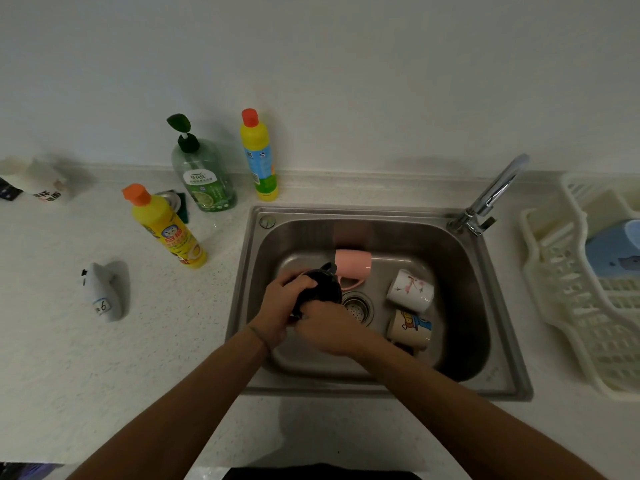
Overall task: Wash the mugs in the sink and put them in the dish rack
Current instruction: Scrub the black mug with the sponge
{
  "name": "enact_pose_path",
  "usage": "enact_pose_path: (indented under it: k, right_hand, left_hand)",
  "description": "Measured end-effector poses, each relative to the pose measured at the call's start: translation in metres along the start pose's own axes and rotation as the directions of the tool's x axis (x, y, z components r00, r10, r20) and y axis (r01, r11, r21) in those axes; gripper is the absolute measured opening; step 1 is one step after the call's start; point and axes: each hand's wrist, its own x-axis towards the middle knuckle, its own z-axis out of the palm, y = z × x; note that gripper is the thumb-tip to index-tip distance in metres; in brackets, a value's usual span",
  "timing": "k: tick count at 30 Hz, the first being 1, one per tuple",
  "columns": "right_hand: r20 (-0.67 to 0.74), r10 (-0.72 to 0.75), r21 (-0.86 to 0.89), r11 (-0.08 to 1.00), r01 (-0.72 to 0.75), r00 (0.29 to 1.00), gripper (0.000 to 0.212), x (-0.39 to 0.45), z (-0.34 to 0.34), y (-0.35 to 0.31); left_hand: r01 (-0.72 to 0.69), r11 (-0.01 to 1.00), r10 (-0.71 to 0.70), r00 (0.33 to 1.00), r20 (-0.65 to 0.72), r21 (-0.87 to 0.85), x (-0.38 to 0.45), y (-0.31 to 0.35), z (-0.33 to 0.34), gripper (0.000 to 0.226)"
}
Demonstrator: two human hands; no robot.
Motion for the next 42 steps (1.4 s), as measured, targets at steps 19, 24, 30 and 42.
enact_pose_path:
  k: [19, 24, 30, 42]
  right_hand:
    - [-0.179, -0.382, -0.588, 0.780, 0.213, 0.907, 0.019, -0.003, 0.001, 0.023]
    - [-0.489, -0.041, -0.022, 0.999, 0.035, 0.871, 0.024, 0.011, 0.009, 0.001]
    - [-0.159, -0.352, -0.558, 0.803, 0.210, 0.922, 0.034, -0.010, -0.009, 0.031]
    - [-0.209, -0.298, -0.496, 0.853, 0.162, 0.931, 0.033, -0.008, 0.005, 0.029]
  left_hand:
    - [0.160, 0.984, -0.166, 0.981, 0.097, 0.072, 0.000, 0.020, -0.016, 0.032]
    - [-0.099, 0.966, 0.086, 0.994, -0.065, -0.239, -0.004, 0.003, 0.019, 0.037]
    - [-0.025, 0.982, 0.013, 0.998, -0.062, -0.188, -0.003, -0.001, 0.003, 0.033]
    - [-0.004, 0.998, 0.002, 0.999, -0.040, -0.065, -0.010, 0.004, 0.000, 0.028]
